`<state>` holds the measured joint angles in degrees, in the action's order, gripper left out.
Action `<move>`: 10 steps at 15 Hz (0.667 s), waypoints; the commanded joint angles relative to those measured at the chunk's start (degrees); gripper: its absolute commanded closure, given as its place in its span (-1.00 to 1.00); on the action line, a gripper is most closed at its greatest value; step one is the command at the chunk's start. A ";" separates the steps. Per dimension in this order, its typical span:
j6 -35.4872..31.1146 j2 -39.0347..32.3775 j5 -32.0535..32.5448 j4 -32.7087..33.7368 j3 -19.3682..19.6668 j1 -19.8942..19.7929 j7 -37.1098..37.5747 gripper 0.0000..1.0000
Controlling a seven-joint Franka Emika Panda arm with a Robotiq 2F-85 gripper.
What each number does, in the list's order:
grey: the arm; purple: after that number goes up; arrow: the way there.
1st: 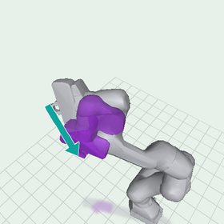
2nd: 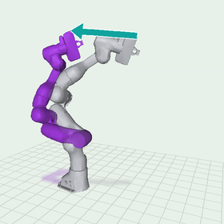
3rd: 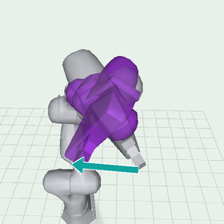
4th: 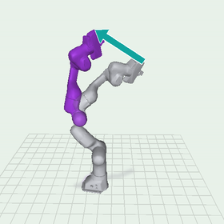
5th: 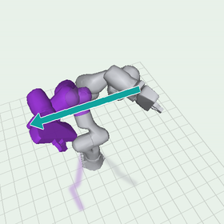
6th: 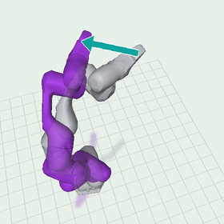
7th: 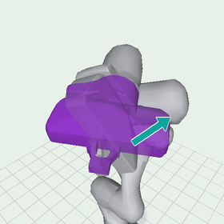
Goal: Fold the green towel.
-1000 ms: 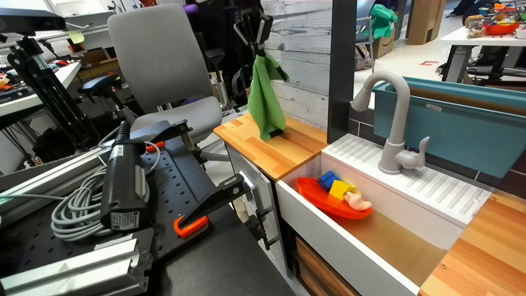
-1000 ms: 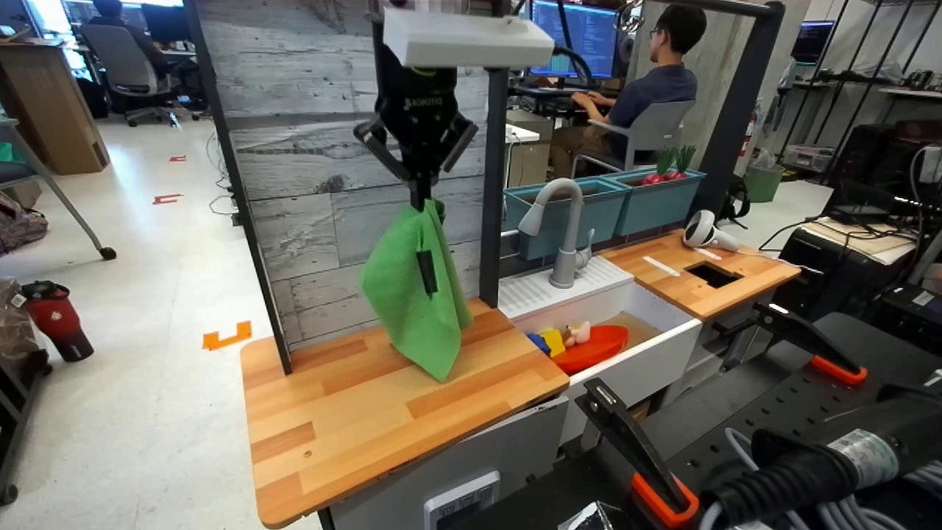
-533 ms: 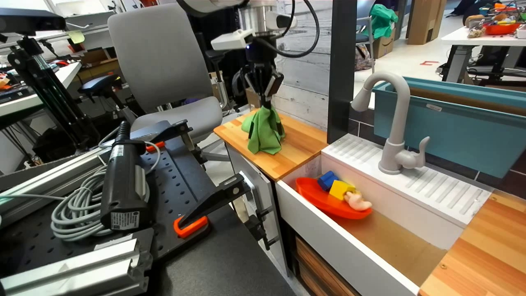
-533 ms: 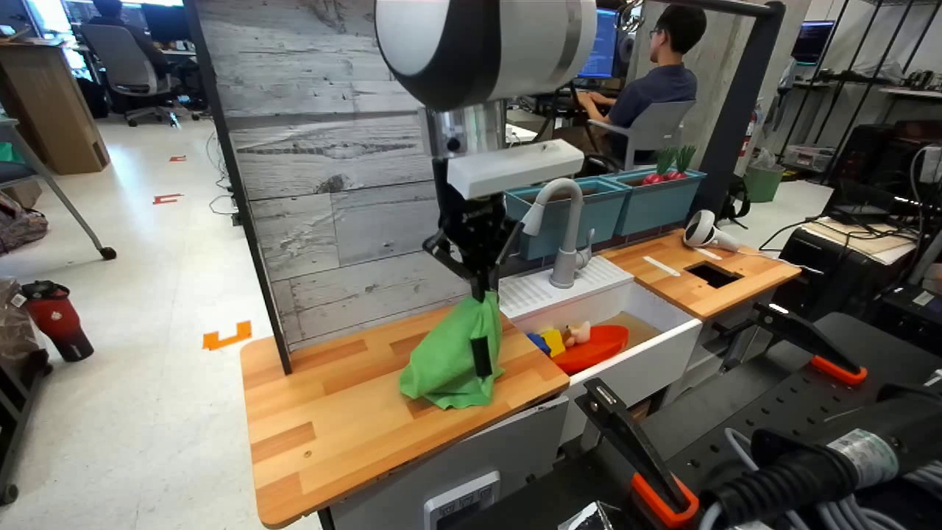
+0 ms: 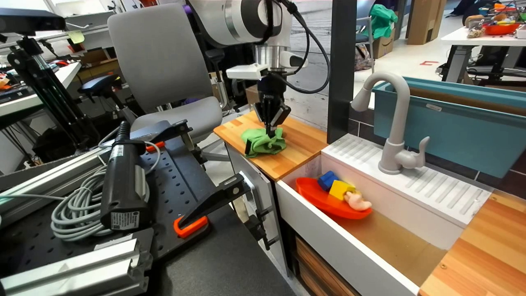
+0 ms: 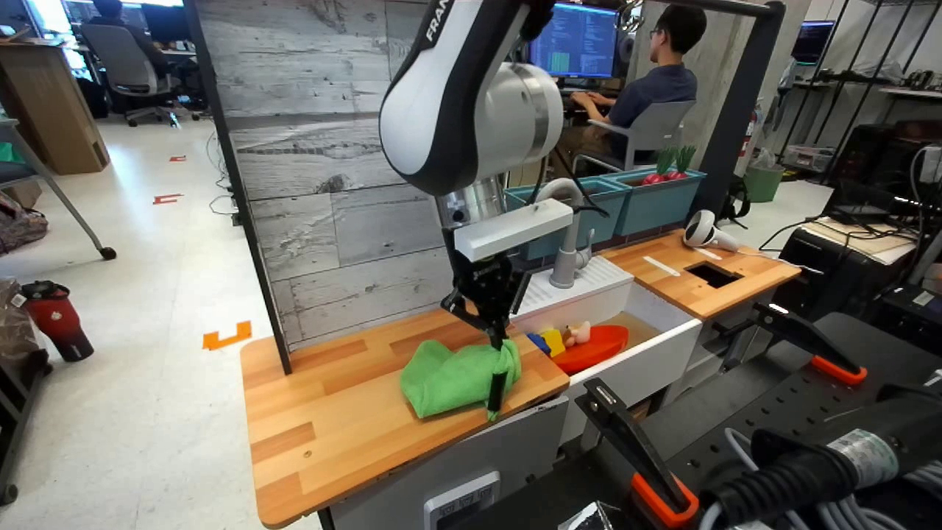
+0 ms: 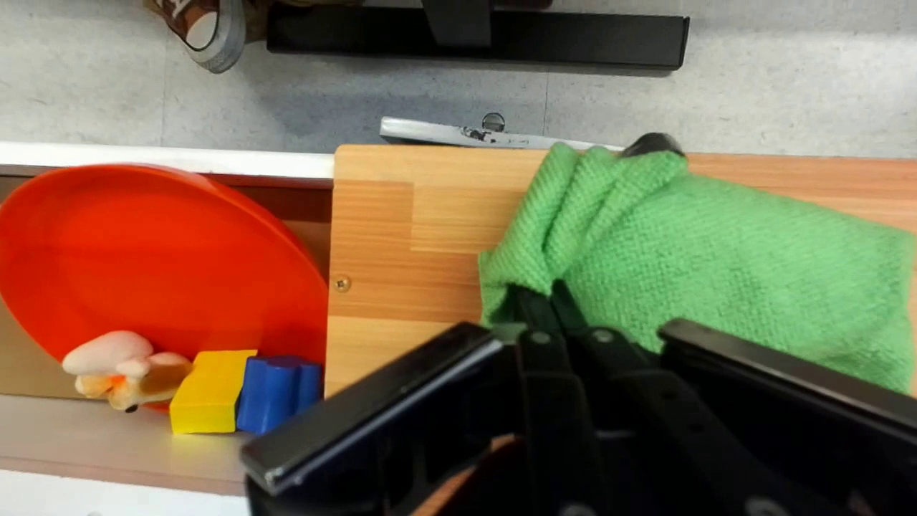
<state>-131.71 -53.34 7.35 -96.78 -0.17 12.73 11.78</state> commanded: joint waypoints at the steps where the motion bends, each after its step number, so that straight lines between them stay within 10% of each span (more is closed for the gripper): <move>1: 4.87 -6.62 -0.20 10.14 0.24 0.39 -0.66 0.99; 2: 5.51 -7.90 -0.20 11.95 0.23 0.45 -0.65 0.99; 3: 5.85 -8.85 -0.05 13.27 0.35 0.67 -0.51 0.46; 10: 4.32 -7.96 0.30 11.84 0.05 1.77 -0.51 -0.41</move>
<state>-128.55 -62.56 7.50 -84.27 -0.16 13.76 11.78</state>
